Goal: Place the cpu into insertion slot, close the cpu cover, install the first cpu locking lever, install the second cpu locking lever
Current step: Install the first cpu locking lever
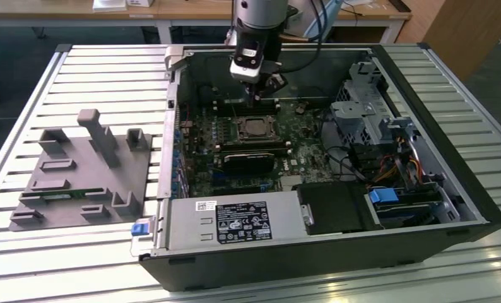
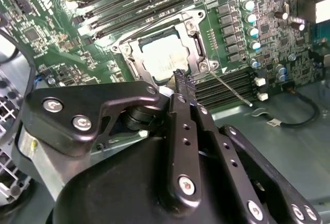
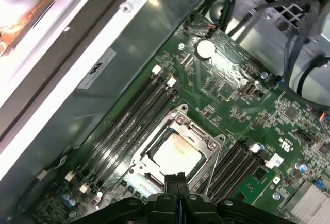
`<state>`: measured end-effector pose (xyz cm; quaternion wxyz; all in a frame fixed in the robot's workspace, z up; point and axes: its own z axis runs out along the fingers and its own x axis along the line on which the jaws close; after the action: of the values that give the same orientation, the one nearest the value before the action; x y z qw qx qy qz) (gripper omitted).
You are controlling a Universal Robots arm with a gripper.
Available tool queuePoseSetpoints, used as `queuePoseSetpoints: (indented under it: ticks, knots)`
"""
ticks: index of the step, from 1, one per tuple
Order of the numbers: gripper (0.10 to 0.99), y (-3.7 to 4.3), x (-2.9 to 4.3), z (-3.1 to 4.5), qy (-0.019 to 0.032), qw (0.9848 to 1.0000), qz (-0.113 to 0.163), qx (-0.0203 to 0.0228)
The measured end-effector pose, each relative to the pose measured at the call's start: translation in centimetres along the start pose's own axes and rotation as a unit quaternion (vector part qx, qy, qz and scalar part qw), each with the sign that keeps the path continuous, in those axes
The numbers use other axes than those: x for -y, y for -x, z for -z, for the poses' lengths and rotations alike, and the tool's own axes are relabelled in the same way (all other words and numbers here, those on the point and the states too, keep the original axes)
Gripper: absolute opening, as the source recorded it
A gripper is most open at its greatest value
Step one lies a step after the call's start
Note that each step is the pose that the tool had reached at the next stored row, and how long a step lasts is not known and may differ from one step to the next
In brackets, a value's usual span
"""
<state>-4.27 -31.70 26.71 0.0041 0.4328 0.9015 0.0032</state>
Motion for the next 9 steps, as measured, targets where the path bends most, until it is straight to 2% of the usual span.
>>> queuePoseSetpoints:
  ticks: [9]
  knots:
    - [0.106, 0.00, 0.00, -0.03, 0.0002, 0.9990, 0.046, -0.0004]
